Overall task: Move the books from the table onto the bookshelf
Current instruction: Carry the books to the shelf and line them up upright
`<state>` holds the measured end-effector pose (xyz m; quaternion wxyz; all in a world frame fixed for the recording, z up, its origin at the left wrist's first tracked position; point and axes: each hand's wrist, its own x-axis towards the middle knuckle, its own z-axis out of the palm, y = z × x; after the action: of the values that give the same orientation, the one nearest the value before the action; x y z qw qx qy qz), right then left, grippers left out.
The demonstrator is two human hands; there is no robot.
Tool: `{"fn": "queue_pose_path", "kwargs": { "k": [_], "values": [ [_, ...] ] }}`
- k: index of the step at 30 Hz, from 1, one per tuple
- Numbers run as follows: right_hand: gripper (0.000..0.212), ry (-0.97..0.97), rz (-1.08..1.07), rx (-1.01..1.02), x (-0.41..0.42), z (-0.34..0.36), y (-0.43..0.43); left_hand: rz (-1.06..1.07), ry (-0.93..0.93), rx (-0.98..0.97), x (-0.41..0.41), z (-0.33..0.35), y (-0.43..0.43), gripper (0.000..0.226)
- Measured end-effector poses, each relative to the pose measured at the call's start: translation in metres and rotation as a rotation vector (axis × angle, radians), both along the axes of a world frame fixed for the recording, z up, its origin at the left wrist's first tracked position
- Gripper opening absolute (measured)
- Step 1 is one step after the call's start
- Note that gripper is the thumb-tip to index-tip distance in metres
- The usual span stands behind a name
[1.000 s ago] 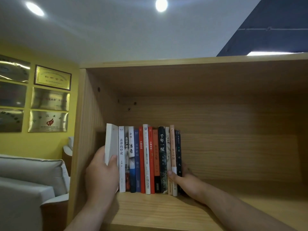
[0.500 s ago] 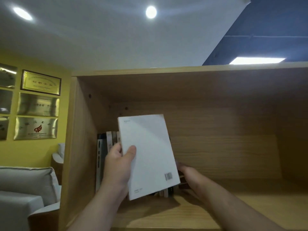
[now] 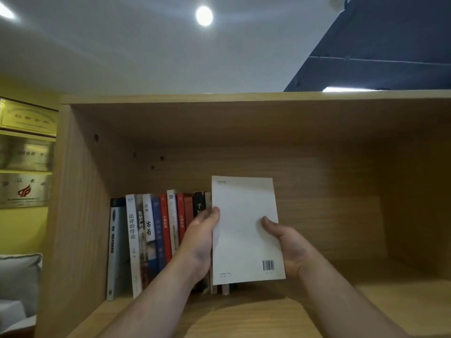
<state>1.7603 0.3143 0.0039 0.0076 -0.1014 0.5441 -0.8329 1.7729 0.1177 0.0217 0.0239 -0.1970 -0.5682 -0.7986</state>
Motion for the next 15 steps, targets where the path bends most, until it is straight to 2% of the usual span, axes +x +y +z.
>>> {"fn": "queue_pose_path", "kwargs": {
  "k": [2, 4, 9, 12, 15],
  "values": [
    [0.049, 0.008, -0.032, -0.085, 0.000, 0.000, 0.006, -0.075, 0.021, -0.003, 0.002, -0.002, 0.001, 0.043],
    [0.045, 0.038, -0.075, -0.205, -0.002, 0.000, 0.014, -0.051, 0.103, -0.059, 0.000, -0.007, 0.001, 0.051],
    [0.032, 0.090, -0.316, -0.435, -0.002, 0.000, 0.037, 0.036, 0.249, -0.210, -0.008, -0.017, -0.006, 0.054],
    [0.027, 0.072, -0.456, -0.358, 0.001, 0.003, 0.034, 0.046, 0.279, -0.242, -0.010, -0.019, -0.006, 0.053],
    [0.039, 0.038, -0.635, -0.057, -0.003, 0.003, 0.014, 0.053, 0.287, -0.235, -0.012, -0.021, -0.006, 0.051]
  ]
}}
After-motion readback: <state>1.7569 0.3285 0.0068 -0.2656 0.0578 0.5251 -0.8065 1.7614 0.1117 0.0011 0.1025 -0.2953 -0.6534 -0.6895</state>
